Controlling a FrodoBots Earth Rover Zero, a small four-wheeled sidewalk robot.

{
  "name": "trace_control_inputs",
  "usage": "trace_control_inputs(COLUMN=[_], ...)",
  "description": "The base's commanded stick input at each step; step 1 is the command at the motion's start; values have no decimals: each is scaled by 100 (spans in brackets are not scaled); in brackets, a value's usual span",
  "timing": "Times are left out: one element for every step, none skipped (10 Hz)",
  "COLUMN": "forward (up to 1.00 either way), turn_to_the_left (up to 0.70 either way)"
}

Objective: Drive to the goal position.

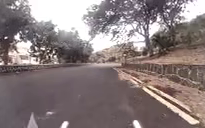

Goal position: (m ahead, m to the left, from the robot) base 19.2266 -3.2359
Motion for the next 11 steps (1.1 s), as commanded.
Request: trace_control_inputs(forward=[50,50,50,50,50,50,50,50,50,50,50], turn_to_the_left=[0,0,0,0,0,0,0,0,0,0,0])
